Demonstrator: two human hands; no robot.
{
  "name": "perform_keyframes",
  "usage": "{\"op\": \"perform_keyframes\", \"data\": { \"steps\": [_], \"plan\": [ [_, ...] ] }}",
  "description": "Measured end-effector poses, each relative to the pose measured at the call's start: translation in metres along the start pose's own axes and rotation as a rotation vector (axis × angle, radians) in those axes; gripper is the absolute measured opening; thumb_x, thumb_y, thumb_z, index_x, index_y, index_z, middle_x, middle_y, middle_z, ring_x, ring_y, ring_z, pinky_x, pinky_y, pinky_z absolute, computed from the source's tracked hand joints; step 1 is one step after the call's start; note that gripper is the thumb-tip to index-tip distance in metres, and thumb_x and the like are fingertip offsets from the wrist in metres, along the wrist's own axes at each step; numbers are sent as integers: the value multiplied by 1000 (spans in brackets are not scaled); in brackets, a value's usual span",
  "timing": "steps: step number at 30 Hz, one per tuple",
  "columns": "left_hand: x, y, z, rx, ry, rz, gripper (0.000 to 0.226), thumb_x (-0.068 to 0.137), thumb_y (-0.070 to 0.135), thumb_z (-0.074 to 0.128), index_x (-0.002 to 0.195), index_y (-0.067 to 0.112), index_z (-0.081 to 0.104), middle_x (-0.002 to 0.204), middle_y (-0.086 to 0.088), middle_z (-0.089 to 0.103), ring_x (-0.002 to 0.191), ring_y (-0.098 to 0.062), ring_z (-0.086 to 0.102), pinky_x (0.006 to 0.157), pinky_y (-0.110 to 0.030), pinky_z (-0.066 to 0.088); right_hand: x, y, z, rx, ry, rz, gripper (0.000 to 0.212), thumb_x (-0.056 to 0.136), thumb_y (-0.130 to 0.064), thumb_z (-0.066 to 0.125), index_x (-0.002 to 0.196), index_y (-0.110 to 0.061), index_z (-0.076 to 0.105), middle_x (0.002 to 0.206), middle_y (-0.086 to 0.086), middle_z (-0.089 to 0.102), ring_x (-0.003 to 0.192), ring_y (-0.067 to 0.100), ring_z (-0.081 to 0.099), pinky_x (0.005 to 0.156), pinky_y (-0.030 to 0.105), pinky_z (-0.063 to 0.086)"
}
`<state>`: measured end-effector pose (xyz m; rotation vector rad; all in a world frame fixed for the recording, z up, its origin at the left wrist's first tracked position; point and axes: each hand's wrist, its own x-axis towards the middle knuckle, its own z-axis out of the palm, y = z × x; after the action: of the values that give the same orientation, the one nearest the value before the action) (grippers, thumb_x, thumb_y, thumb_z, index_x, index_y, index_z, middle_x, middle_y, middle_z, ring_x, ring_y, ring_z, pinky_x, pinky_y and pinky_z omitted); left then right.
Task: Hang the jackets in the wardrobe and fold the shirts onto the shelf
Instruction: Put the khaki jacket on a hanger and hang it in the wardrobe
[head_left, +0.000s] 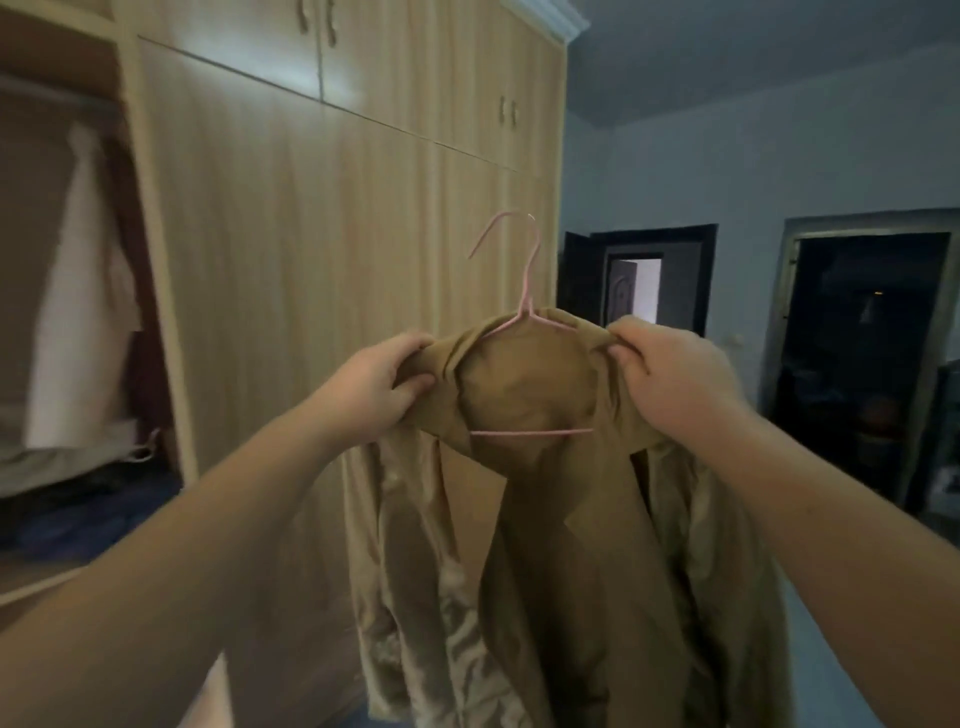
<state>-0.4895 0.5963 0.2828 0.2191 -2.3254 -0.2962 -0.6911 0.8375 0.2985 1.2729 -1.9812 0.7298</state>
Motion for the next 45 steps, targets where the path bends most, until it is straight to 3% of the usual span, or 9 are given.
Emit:
{"op": "perform_keyframes", "data": {
  "steps": [4,9,16,25,31,34,37,41,45],
  "plan": [
    [-47,-70,-78,134,-59,-182,11,92,22,62,102,23,57,98,4,64,94,-19,60,84,-38,49,22,-104,46,92,-112,-77,17,100,-38,40,100,-34,57,86,-6,65,78,20,62,73,41,54],
    [-118,-137,-174,179,28,-236,11,93,13,59,93,24,57,89,5,60,85,-8,57,75,-33,45,52,-246,90,248,-463,-230,22,96,-31,54,117,-33,59,102,-11,64,93,11,61,83,30,50],
    [-208,-240,-281,632,105,-543,28,92,34,53,119,34,54,131,2,45,129,-28,34,107,-47,34,71,-421,183,505,-498,-281,18,85,-21,60,72,-33,60,69,-14,61,71,6,58,61,23,39],
    [-285,-269,-324,-395,81,-955,26,99,31,56,112,9,60,97,-13,65,83,-24,70,74,-47,61,49,-591,283,1047,-627,35,23,88,-24,54,99,-17,72,92,4,73,88,23,67,84,45,55],
    [-305,-292,-351,-483,273,-1060,54,95,57,50,109,7,62,75,-4,67,70,-16,68,61,-32,56,32,-677,292,1413,-890,-33,27,101,-32,45,122,-28,61,113,-4,68,106,14,63,94,36,51],
    [-315,-314,-376,-503,260,-1127,45,95,40,62,117,1,62,101,-21,69,94,-28,69,92,-47,56,36,-701,322,1569,-1089,-128,42,94,-14,45,132,-28,57,122,1,65,112,18,64,102,44,49],
    [-323,-342,-389,-421,231,-1152,34,88,10,69,118,-1,60,113,-26,67,103,-34,67,101,-53,49,62,-709,350,1814,-1251,-30,58,87,20,33,130,-13,54,115,16,64,93,19,70,84,32,58],
    [-311,-373,-407,194,13,-1182,30,74,22,68,104,26,69,101,0,74,96,-18,69,94,-48,53,122,-719,397,1631,-1044,-61,45,85,18,31,87,-9,67,81,10,62,65,16,58,54,22,50],
    [-290,-397,-423,489,-138,-1102,16,87,24,64,101,31,66,96,14,69,89,-1,62,85,-27,50,177,-718,448,1380,-612,-218,26,92,-4,47,88,-20,67,84,-2,64,76,14,58,68,30,48]
  ]
}}
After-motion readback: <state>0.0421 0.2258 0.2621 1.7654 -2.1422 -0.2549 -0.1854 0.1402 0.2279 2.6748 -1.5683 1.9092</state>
